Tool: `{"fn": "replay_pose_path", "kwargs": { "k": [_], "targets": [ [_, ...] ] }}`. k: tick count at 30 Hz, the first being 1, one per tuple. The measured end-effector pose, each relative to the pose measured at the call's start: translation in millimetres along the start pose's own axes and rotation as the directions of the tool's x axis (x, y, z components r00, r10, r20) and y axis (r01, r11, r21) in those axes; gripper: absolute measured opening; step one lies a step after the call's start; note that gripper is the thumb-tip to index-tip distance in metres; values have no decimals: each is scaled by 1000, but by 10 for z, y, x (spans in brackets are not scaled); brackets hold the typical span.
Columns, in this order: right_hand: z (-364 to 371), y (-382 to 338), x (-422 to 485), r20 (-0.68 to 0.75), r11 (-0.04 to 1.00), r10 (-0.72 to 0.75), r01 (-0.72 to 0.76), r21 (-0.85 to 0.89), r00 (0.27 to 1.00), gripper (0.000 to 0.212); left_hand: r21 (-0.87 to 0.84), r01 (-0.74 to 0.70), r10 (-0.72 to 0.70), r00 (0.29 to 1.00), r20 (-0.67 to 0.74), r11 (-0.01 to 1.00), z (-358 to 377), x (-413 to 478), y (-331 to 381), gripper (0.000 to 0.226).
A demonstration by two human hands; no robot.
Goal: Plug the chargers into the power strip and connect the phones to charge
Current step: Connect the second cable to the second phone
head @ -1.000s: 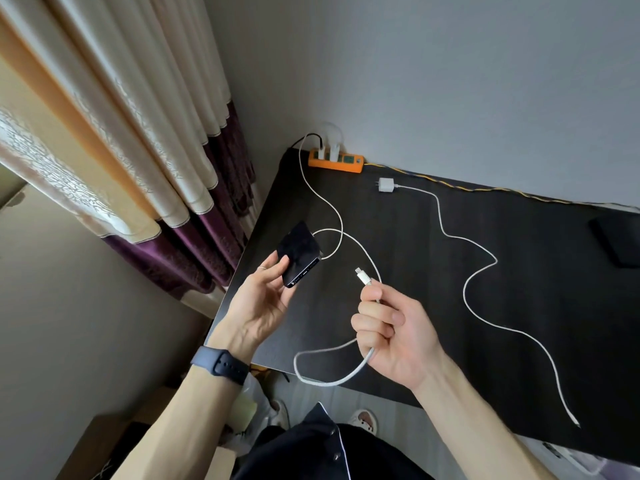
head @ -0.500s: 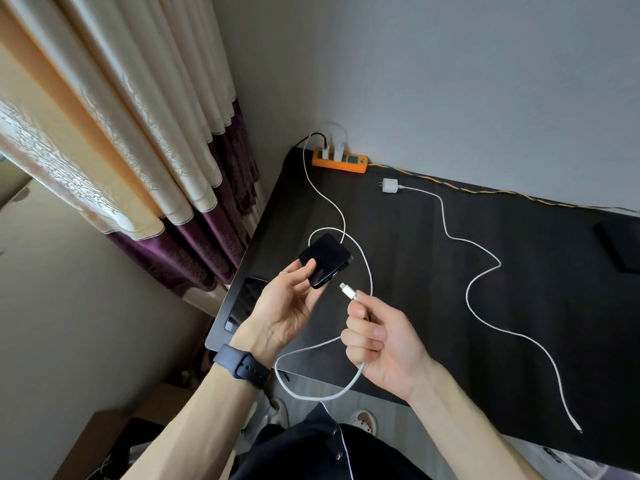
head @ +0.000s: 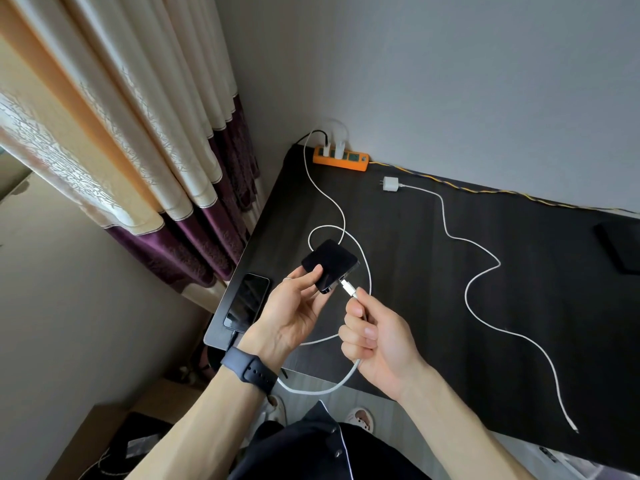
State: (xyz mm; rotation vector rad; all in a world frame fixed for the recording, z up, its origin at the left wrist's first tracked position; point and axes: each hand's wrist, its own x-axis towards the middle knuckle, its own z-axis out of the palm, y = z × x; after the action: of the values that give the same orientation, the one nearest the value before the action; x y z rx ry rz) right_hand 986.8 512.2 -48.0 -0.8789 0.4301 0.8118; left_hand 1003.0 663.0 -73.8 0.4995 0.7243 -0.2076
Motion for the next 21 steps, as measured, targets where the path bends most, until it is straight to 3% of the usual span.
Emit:
{"fn": "replay_pose_path", "kwargs": {
  "k": [4, 15, 21],
  "targets": [
    [-16, 13, 5, -15, 1000, 0, 0, 2, 1000, 54, 24, 1, -1, 1000, 3, 1000, 27, -42, -3, 20],
    [-37, 17, 18, -31, 999, 8, -7, 34, 999, 51, 35, -40, 39, 999, 22, 999, 25, -12, -37, 37],
    [-33, 73, 32, -113, 991, 16, -1, 131, 993, 50, 38, -189, 189, 982, 16, 981, 27, -1, -91, 54]
  ]
}}
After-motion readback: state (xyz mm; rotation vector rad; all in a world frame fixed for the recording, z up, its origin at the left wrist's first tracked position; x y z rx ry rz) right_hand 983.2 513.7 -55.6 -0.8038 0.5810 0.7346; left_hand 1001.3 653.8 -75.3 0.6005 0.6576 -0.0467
